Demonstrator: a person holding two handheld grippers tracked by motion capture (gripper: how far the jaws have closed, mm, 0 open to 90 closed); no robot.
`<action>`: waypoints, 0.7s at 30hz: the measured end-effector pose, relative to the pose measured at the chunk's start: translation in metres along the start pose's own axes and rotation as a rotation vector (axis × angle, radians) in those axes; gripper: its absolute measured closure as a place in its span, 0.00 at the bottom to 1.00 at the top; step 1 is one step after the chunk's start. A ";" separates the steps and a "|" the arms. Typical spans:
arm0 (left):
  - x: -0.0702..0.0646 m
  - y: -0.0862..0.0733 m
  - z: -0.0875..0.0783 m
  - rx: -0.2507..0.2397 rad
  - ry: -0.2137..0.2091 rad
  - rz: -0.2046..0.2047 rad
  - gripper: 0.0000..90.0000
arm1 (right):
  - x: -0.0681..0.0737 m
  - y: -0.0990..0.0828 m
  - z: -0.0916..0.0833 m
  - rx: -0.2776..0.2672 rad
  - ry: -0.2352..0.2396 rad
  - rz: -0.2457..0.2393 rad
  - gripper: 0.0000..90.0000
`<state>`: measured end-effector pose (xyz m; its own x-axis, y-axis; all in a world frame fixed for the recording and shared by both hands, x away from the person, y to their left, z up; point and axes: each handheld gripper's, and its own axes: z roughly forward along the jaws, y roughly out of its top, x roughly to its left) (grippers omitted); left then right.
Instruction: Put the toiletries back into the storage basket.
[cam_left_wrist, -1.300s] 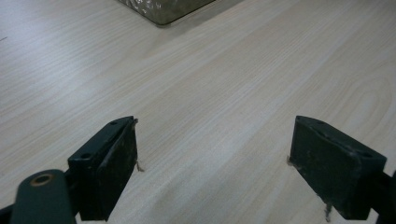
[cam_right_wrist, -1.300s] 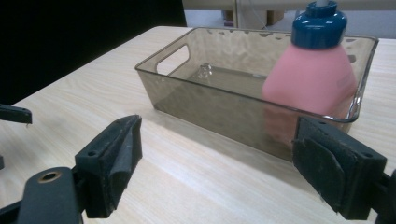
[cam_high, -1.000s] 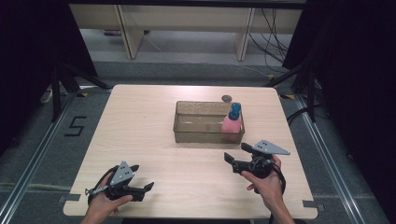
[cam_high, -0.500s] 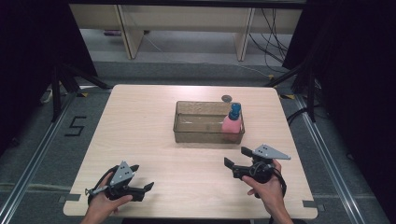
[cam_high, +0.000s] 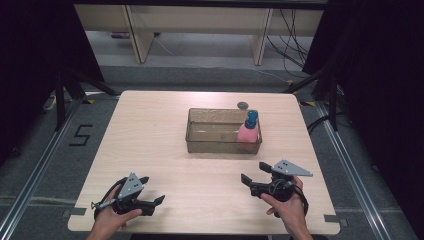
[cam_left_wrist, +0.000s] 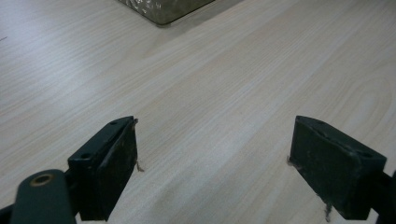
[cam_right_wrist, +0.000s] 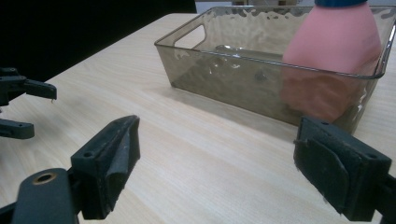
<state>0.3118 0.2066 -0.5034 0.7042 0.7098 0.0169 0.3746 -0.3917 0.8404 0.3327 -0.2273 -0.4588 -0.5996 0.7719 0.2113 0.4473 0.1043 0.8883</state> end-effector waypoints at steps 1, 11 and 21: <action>0.000 0.000 0.000 -0.001 0.003 0.001 0.16 | 0.000 0.000 -0.001 0.004 0.004 -0.005 0.17; 0.000 0.000 0.000 0.000 0.002 0.001 0.16 | 0.002 -0.006 -0.003 0.000 -0.013 -0.027 0.17; -0.001 0.000 0.000 -0.006 0.001 -0.004 0.16 | 0.007 -0.012 -0.006 0.034 -0.004 -0.032 0.17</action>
<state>0.3114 0.2060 -0.5034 0.7022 0.7118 0.0141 0.3737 -0.3854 0.8437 0.3191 -0.2267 -0.4659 -0.6115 0.7701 0.1817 0.4505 0.1501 0.8800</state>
